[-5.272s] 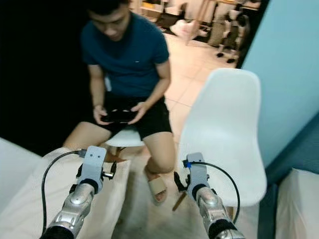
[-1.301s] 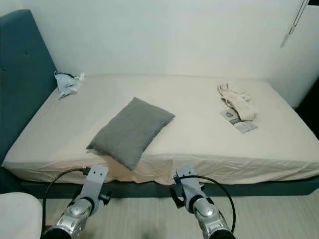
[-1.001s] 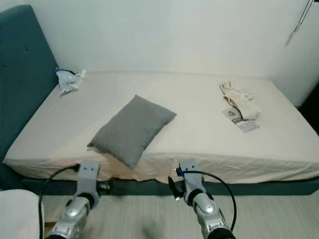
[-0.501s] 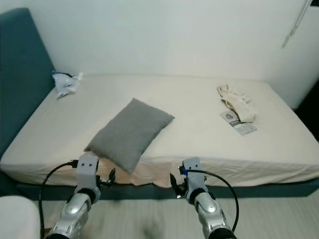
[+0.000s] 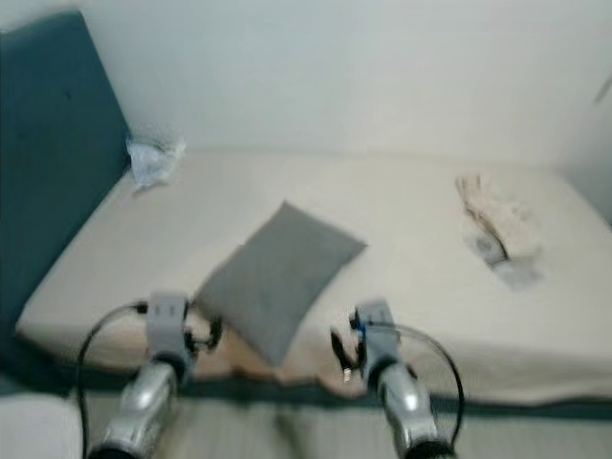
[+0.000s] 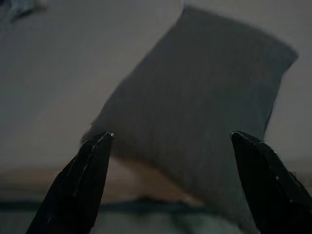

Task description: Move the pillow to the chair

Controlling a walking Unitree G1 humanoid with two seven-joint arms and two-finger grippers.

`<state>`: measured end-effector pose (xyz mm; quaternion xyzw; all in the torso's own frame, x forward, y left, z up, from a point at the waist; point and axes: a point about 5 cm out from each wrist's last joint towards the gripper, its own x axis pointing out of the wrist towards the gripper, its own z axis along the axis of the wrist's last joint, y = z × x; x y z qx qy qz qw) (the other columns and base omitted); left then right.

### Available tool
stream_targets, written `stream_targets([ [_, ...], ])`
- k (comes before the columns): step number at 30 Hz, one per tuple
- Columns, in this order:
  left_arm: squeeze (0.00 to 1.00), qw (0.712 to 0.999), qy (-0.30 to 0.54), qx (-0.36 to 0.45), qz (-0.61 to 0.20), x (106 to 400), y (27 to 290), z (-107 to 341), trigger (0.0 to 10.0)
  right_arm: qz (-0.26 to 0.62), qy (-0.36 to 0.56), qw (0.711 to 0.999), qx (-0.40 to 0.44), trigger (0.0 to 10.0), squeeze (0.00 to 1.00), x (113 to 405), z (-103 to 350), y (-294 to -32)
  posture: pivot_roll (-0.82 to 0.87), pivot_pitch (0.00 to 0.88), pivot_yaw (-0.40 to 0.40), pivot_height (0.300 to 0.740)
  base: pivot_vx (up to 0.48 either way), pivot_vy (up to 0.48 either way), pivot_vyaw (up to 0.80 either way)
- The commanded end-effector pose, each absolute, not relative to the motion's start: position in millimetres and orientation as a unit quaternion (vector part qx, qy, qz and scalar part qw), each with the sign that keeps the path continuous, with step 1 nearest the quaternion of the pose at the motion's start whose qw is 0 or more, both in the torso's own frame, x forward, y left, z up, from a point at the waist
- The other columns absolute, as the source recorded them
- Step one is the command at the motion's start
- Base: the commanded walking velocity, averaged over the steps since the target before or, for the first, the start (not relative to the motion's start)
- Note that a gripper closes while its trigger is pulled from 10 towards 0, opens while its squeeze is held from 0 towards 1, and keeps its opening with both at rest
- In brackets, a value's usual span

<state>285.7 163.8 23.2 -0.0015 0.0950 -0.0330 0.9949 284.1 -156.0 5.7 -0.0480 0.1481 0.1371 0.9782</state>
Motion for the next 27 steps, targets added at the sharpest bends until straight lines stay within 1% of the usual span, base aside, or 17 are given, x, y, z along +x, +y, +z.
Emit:
stream_targets([
  [1, 0.0, 0.994, 0.109, 0.004, -0.026, 280.3, 171.0, 17.1, 10.0, 0.133, 0.148, 0.979, -0.036, 10.0, 0.0, 280.5, 2.7, -153.2, -0.04, 0.037, -0.037, 0.74, 0.319, 0.0, 0.0],
  [11, 0.0, 0.994, 0.108, 0.007, -0.032, 281.4, 170.1, 17.8, 10.0, 0.13, 0.154, 0.979, -0.036, 10.0, 0.0, 277.5, -0.1, -154.7, -0.04, 0.03, -0.036, 0.74, 0.319, 0.0, 0.0],
  [17, 0.0, 0.994, 0.107, 0.01, -0.036, 281.1, 168.7, 17.4, 10.0, 0.13, 0.154, 0.979, -0.034, 10.0, 0.0, 275.2, -1.5, -155.4, -0.04, 0.026, -0.035, 0.74, 0.314, 0.0, -0.8],
  [19, 0.0, 0.993, 0.108, 0.014, -0.038, 281.0, 168.2, 16.9, 10.0, 0.128, 0.154, 0.979, -0.034, 10.0, 0.0, 275.2, -1.7, -155.6, -0.05, 0.026, -0.034, 0.74, 0.266, 0.0, 0.0],
  [27, 0.0, 0.994, 0.098, 0.017, -0.035, 281.9, 168.1, 19.0, 10.0, 0.129, 0.155, 0.979, -0.036, 10.0, 0.0, 275.7, -1.4, -155.4, -0.05, 0.023, -0.036, 0.74, 0.0, 0.0, 0.0],
])
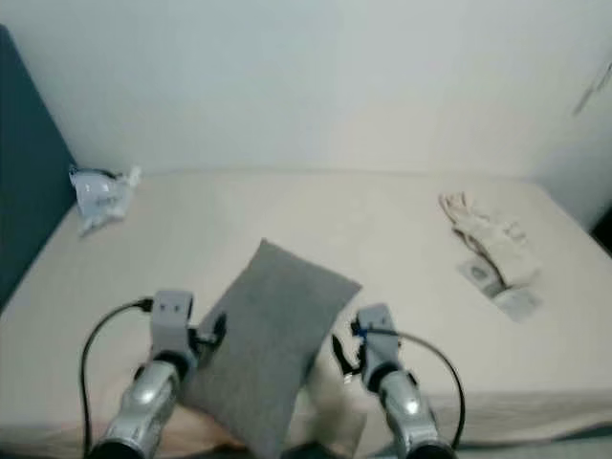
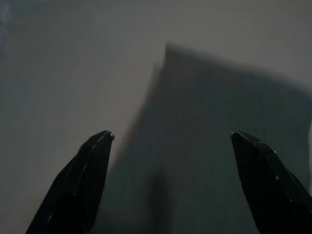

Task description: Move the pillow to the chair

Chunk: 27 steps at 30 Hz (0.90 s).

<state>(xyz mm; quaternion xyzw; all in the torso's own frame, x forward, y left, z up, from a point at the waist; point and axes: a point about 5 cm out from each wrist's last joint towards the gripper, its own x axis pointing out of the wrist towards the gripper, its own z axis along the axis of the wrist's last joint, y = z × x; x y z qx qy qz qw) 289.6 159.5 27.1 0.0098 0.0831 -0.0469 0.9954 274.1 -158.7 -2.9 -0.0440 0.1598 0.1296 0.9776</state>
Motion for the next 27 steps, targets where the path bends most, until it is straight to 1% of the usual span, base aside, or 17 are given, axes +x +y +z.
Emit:
stream_targets([
  [1, 0.0, 0.995, 0.096, 0.017, -0.034, 282.2, 168.2, 19.5, 10.0, 0.129, 0.155, 0.979, -0.036, 10.0, 0.0, 275.8, -1.3, -155.4, -0.05, 0.023, -0.037, 0.74, 0.0, 0.0, 0.0],
  [15, 0.0, 0.995, 0.091, 0.012, -0.027, 279.7, 171.3, 19.3, 10.0, 0.131, 0.157, 0.978, -0.035, 10.0, 0.0, 275.2, -2.3, -154.4, -0.04, 0.033, -0.04, 0.74, 0.0, 0.0, 0.0],
  [27, 0.0, 0.994, 0.104, 0.02, -0.035, 278.8, 170.7, 16.0, 10.0, 0.123, 0.159, 0.979, -0.031, 10.0, 0.0, 274.5, -3.2, -154.2, -0.04, 0.041, -0.035, 0.74, 0.0, 0.0, 0.0],
])
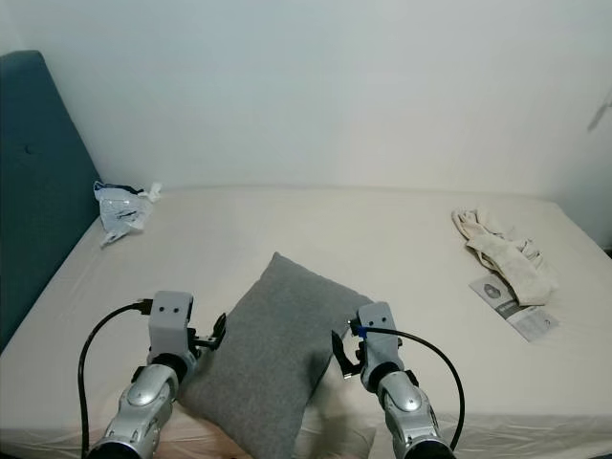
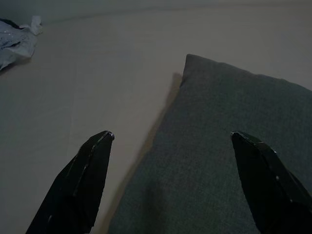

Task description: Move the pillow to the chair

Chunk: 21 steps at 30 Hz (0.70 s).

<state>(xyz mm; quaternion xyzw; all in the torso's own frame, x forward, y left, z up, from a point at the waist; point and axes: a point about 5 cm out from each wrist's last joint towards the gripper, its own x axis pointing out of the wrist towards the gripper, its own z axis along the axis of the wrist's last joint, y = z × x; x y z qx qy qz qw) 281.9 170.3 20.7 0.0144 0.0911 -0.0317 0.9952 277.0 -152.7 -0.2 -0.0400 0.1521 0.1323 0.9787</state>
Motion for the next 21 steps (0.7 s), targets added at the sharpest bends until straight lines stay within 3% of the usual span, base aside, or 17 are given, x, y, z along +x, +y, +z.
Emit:
stream_targets([
  [1, 0.0, 0.994, 0.102, 0.022, -0.035, 279.4, 170.2, 16.7, 10.0, 0.121, 0.16, 0.979, -0.031, 10.0, 0.0, 274.2, -3.5, -154.7, -0.04, 0.042, -0.037, 0.74, 0.0, 0.0, 0.0],
  [8, 0.0, 0.995, 0.094, 0.005, -0.04, 282.4, 167.1, 19.8, 10.0, 0.117, 0.162, 0.979, -0.033, 10.0, 0.0, 274.5, -3.7, -156.7, -0.04, 0.042, -0.039, 0.74, 0.0, 0.375, 0.0],
  [15, 0.0, 0.995, 0.088, 0.024, -0.038, 282.8, 169.2, 21.1, 10.0, 0.118, 0.16, 0.979, -0.034, 10.0, 0.0, 277.1, -1.7, -155.8, -0.04, 0.035, -0.049, 0.74, 0.0, 0.0, 0.0],
  [19, 0.0, 0.994, 0.081, 0.053, -0.053, 283.0, 166.6, 22.5, 10.0, 0.118, 0.166, 0.978, -0.036, 10.0, 0.0, 276.5, -3.3, -155.9, -0.04, 0.016, -0.052, 0.74, 0.0, -0.48, 0.0],
  [21, 0.0, 0.996, 0.087, 0.005, -0.035, 286.0, 166.9, 23.2, 10.0, 0.115, 0.163, 0.979, -0.03, 10.0, 0.0, 277.2, -2.3, -156.2, -0.05, 0.024, -0.049, 0.74, 0.0, -0.24, 0.0],
])
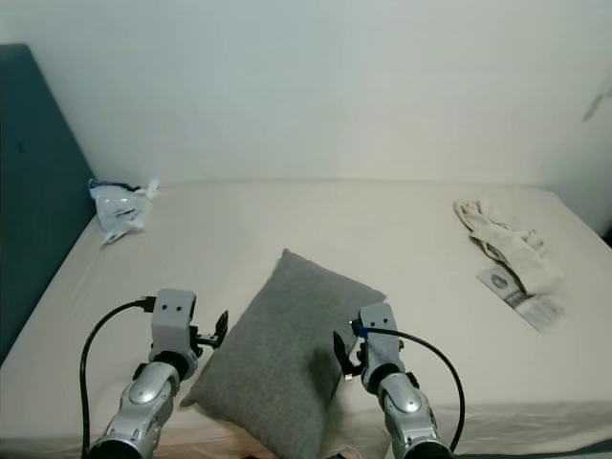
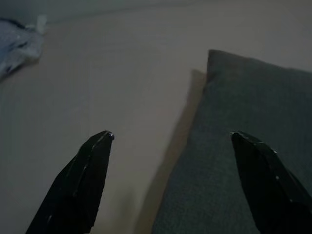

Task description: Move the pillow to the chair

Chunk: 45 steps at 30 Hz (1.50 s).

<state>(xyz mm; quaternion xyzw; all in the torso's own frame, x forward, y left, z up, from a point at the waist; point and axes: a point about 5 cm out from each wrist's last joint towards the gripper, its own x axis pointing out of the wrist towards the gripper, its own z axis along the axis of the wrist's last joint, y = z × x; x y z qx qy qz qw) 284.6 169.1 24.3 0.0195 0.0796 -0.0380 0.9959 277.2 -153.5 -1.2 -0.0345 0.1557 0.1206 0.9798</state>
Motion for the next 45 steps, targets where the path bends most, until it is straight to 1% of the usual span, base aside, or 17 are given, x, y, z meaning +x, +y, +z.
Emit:
stream_targets([
  [1, 0.0, 0.996, 0.087, 0.005, -0.035, 286, 167, 23, 10.0, 0.115, 0.163, 0.979, -0.03, 10.0, 0.0, 277, -2, -156, -0.05, 0.024, -0.049, 0.74, 0.0, 0.0, 0.0],
  [12, 0.0, 0.996, 0.081, 0.026, -0.029, 287, 171, 25, 10.0, 0.113, 0.16, 0.98, -0.032, 10.0, 0.0, 280, 0, -157, -0.04, 0.026, -0.042, 0.74, 0.0, 0.0, 0.0],
  [13, 0.0, 0.995, 0.08, 0.037, -0.038, 287, 170, 25, 10.0, 0.112, 0.161, 0.98, -0.033, 10.0, 0.0, 280, 0, -158, -0.04, 0.028, -0.042, 0.74, 0.0, 0.0, 0.0],
  [14, 0.0, 0.989, 0.078, 0.096, -0.083, 284, 161, 24, 10.0, 0.111, 0.163, 0.98, -0.033, 10.0, 0.0, 280, -1, -158, -0.04, 0.028, -0.044, 0.74, 0.0, -0.48, 0.0],
  [15, 0.0, 0.987, 0.078, 0.106, -0.095, 283, 158, 23, 10.0, 0.11, 0.163, 0.98, -0.033, 10.0, 0.0, 280, -1, -158, -0.04, 0.029, -0.044, 0.74, 0.0, -0.48, 0.0],
  [16, 0.0, 0.987, 0.078, 0.106, -0.095, 283, 158, 23, 10.0, 0.11, 0.163, 0.98, -0.033, 10.0, 0.0, 280, -1, -158, -0.04, 0.029, -0.044, 0.74, 0.0, -0.48, 0.0],
  [17, 0.0, 0.991, 0.091, 0.057, -0.079, 284, 160, 21, 10.0, 0.11, 0.164, 0.98, -0.033, 10.0, 0.0, 279, -1, -158, -0.04, 0.025, -0.042, 0.74, 0.0, -0.48, 0.0],
  [18, 0.0, 0.994, 0.09, 0.034, -0.057, 285, 163, 22, 10.0, 0.111, 0.163, 0.98, -0.033, 10.0, 0.0, 279, -2, -157, -0.04, 0.024, -0.043, 0.74, 0.0, 0.0, 0.0],
  [20, 0.0, 0.995, 0.088, 0.015, -0.038, 287, 166, 23, 10.0, 0.111, 0.163, 0.98, -0.032, 10.0, 0.0, 278, -2, -157, -0.04, 0.022, -0.047, 0.74, 0.0, 0.0, 0.0],
  [25, 0.0, 0.994, 0.089, 0.036, -0.049, 289, 162, 24, 10.0, 0.113, 0.171, 0.978, -0.039, 10.0, 0.0, 279, -2, -157, -0.04, 0.024, -0.05, 0.74, 0.0, 0.0, 0.0],
  [35, 0.0, 0.994, 0.091, 0.042, -0.033, 285, 171, 21, 10.0, 0.114, 0.174, 0.977, -0.035, 10.0, 0.0, 279, -4, -154, -0.04, 0.024, -0.05, 0.74, 0.0, 0.0, 0.0],
  [37, 0.0, 0.993, 0.113, 0.027, -0.035, 283, 170, 15, 10.0, 0.106, 0.18, 0.978, -0.022, 10.0, 0.0, 277, -6, -153, -0.04, 0.021, -0.062, 0.74, 0.0, 0.0, 0.0],
  [40, 0.0, 0.992, 0.123, 0.014, -0.039, 284, 168, 14, 10.0, 0.092, 0.192, 0.977, -0.008, 10.0, 0.0, 277, -8, -153, -0.04, 0.018, -0.062, 0.74, 0.0, 0.0, 0.0],
  [43, 0.0, 0.991, 0.121, 0.04, -0.037, 286, 167, 15, 10.0, 0.083, 0.197, 0.977, 0.002, 10.0, 0.0, 279, -8, -151, -0.03, 0.014, -0.063, 0.74, 0.0, 0.0, 0.0],
  [45, 0.0, 0.989, 0.136, 0.054, -0.006, 285, 176, 12, 10.0, 0.098, 0.19, 0.977, 0.0, 10.0, 0.0, 280, -6, -145, -0.02, 0.022, -0.065, 0.74, 0.0, 0.0, 0.0],
])
